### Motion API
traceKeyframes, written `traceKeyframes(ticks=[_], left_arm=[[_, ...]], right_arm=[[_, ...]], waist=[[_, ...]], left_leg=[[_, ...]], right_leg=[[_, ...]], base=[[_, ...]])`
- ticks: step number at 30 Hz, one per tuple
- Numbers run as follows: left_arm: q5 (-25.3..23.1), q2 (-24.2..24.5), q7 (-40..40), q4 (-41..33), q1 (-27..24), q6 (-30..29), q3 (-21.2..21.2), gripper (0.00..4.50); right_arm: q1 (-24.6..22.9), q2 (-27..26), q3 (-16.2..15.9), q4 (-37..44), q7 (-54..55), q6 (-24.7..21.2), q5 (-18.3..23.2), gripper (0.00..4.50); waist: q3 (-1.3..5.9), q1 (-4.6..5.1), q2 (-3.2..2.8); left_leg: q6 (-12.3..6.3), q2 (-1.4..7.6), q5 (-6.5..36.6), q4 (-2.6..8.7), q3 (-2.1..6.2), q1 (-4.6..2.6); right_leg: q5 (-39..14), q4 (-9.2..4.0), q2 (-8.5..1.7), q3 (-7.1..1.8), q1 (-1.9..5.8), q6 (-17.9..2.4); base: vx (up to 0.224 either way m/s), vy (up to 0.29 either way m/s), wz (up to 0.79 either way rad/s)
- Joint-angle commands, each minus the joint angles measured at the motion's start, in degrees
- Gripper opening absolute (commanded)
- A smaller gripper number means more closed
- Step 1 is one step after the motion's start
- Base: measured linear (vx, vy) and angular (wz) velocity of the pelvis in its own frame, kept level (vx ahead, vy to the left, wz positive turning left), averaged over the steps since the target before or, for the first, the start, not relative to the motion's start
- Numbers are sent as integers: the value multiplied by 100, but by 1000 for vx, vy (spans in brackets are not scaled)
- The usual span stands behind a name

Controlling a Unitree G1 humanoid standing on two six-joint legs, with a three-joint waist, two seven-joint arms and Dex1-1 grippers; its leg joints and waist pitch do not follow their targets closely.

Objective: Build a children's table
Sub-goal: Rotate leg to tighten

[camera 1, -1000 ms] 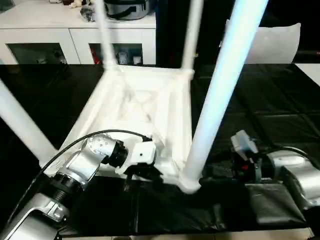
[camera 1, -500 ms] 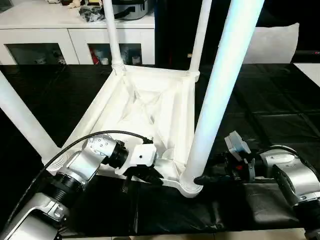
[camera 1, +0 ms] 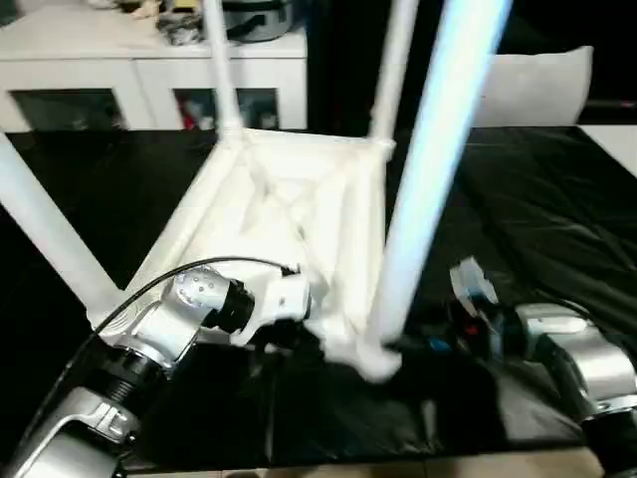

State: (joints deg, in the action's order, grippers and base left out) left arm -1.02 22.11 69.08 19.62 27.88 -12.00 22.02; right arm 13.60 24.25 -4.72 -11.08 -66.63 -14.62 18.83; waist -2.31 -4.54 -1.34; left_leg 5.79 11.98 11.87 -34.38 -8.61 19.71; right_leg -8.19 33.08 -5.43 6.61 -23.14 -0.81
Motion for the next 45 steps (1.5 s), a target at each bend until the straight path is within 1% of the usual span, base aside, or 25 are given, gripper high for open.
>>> traceKeyframes(ticks=[1,2,3,5,6,8,9,10,13,14,15,16,18,20,21,23,28,31,33,35,36,37,38,41,45], left_arm=[[192,-502,-421,-481,4,-287,82,0],[133,-703,-689,-577,-44,-496,92,0],[121,-744,-742,-596,-54,-538,94,0],[-48,-1258,-1449,-554,-26,-888,36,0],[-48,-1258,-1449,-554,-26,-888,36,0],[-178,-1550,-1933,-467,40,-1042,21,0],[-261,-1723,-2247,-387,91,-1080,-11,0],[-339,-1910,-2566,-316,142,-1140,-70,0],[-413,-1926,-2593,-401,141,-1149,-40,0],[-444,-1872,-2536,-443,124,-1144,-17,0],[-474,-1829,-2492,-465,110,-1124,-1,0],[-480,-1823,-2485,-470,107,-1122,1,0],[-456,-1646,-2302,-516,41,-1011,7,0],[-407,-1551,-2213,-548,2,-985,4,0],[-373,-1446,-2100,-566,-30,-919,-12,0],[-323,-1318,-1929,-586,-56,-832,-31,0],[-125,-847,-1105,-545,-87,-432,27,0],[-29,-601,-659,-546,-110,-173,106,0],[16,-500,-457,-551,-117,-90,138,0],[85,-132,161,-550,-101,192,263,0],[84,-45,281,-541,-88,257,297,0],[84,100,502,-515,-64,400,360,0],[85,200,663,-485,-40,508,405,0],[83,330,890,-443,5,666,464,0],[113,432,1206,-395,81,844,525,0]], right_arm=[[105,-387,-221,29,816,-139,-218,186],[167,-630,-145,-68,1279,-147,-297,186],[179,-678,-130,-86,1369,-147,-312,186],[305,-1060,-67,-220,2178,-188,-605,186],[305,-1060,-67,-220,2178,-188,-605,186],[421,-1273,2,-318,2792,-318,-783,186],[531,-1474,202,-426,3361,-470,-810,186],[641,-1705,453,-529,3994,-658,-822,185],[549,-1793,514,-389,3929,-626,-702,185],[448,-1771,495,-259,3792,-517,-688,241],[386,-1760,504,-182,3734,-470,-679,255],[376,-1760,506,-169,3726,-462,-678,261],[223,-1589,548,24,3420,-324,-559,275],[166,-1476,597,100,3254,-268,-468,298],[134,-1334,683,166,3062,-238,-377,302],[115,-1132,784,219,2754,-263,-222,319],[73,-220,632,141,1276,-110,-73,352],[66,96,529,167,682,-109,26,368],[66,226,449,178,447,-62,19,380],[135,563,166,79,-199,300,-119,380],[153,626,110,59,-354,341,-119,380],[191,687,43,29,-598,366,-78,380],[228,714,3,5,-780,352,-18,380],[289,752,-109,-34,-1075,376,36,341],[372,760,-325,-144,-1518,372,37,318]], waist=[[275,66,71],[278,102,68],[264,193,74],[262,305,87],[276,349,66],[303,398,37],[297,429,44],[293,472,36],[311,491,36],[311,483,19],[330,456,36],[333,441,43],[359,359,7],[372,298,22],[384,265,-11],[400,191,-18],[381,53,-4],[357,-12,-7],[345,-67,-11],[354,-83,7],[344,-87,-5],[343,-84,26],[345,-98,8],[353,-127,-5],[366,-191,15]], left_leg=[[-128,17,1587,452,-14,77],[-141,3,1652,443,-14,67],[-143,-7,1749,427,-4,73],[-162,-47,1810,386,1,69],[-189,-61,1835,363,10,63],[-290,-44,1759,384,19,70],[-316,-19,1757,413,39,111],[-303,-25,1800,413,31,93],[-346,-18,1800,423,41,100],[-386,-2,1796,439,38,101],[-422,9,1658,441,21,94],[-445,14,1565,452,16,110],[-522,39,1145,448,-7,115],[-579,56,900,433,-22,122],[-603,60,761,421,-24,123],[-676,50,452,400,-40,126],[-765,52,508,381,-61,108],[-693,58,733,399,-69,99],[-607,76,879,416,-69,56],[-553,93,900,425,-56,53],[-549,98,920,434,-61,58],[-552,96,937,432,-67,58],[-566,100,981,433,-59,54],[-553,117,931,429,-61,43],[-537,124,792,422,-70,50]], right_leg=[[-3510,-575,-275,-113,325,-292],[-3596,-611,-269,-94,316,-227],[-3708,-645,-271,-61,301,-155],[-3872,-715,-253,13,284,-40],[-3912,-748,-255,54,290,25],[-3628,-745,-252,36,301,-55],[-3454,-723,-247,37,318,-134],[-3405,-726,-237,34,288,-194],[-3282,-715,-262,10,311,-227],[-3143,-693,-264,-28,305,-284],[-2905,-653,-269,-77,302,-384],[-2775,-626,-269,-97,316,-440],[-2199,-535,-270,-163,331,-689],[-1747,-456,-267,-201,346,-887],[-1481,-415,-265,-213,364,-1003],[-1078,-345,-263,-232,385,-1171],[-1167,-336,-250,-244,372,-1195],[-1597,-370,-264,-246,364,-1063],[-1908,-412,-267,-249,330,-959],[-1888,-390,-264,-244,336,-977],[-1879,-383,-267,-255,330,-991],[-1876,-382,-262,-256,330,-1001],[-1893,-375,-265,-256,335,-1020],[-1786,-345,-269,-263,325,-1090],[-1690,-317,-283,-273,335,-1127]], base=[[0,0,0],[0,0,0],[0,0,0],[0,0,0],[0,0,0],[0,0,0],[0,0,0],[0,0,0],[0,0,0],[0,0,0],[0,0,0],[0,0,0],[0,0,0],[26,-9,2],[51,-18,3],[0,0,0],[0,0,0],[0,0,0],[0,0,0],[0,0,0],[0,0,0],[0,0,0],[0,0,0],[0,0,0],[0,0,0]])
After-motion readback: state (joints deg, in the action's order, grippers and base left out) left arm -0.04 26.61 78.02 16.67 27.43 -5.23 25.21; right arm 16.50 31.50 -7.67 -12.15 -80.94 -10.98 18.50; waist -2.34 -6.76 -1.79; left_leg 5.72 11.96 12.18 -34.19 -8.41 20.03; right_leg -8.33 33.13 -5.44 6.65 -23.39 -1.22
